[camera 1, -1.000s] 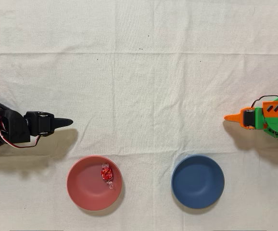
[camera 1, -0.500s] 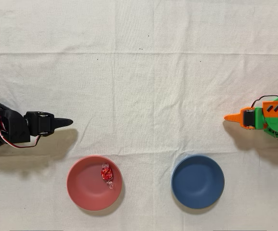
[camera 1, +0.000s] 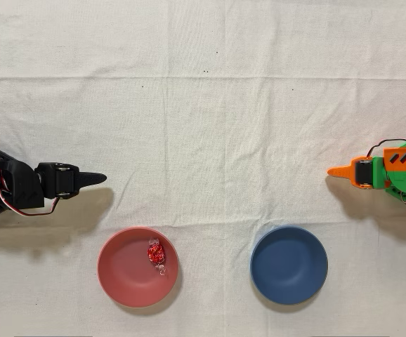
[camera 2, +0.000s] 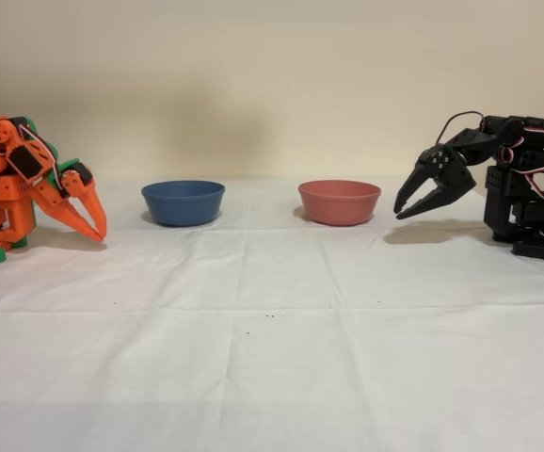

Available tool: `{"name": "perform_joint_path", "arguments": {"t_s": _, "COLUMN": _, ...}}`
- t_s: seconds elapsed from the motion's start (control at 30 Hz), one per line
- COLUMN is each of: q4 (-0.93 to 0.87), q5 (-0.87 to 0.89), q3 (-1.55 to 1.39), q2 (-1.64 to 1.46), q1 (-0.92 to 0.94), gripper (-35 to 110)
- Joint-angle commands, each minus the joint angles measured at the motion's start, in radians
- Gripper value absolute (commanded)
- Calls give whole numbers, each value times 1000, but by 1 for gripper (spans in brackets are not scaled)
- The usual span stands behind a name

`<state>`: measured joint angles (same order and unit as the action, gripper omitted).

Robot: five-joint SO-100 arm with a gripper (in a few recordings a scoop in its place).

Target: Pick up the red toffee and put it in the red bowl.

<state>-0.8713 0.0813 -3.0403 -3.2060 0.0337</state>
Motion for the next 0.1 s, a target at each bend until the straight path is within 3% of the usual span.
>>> {"name": "perform_joint_path", "arguments": {"t_s": 0.0, "q4": -12, "q5": 11, "q3": -25, "q2": -11, "q1": 3, "gripper": 1}}
{"name": "perform_joint_path", "arguments": {"t_s": 0.07, "q4": -12, "q5": 11, "q3": -25, "q2": -11, "q1": 3, "gripper": 1}}
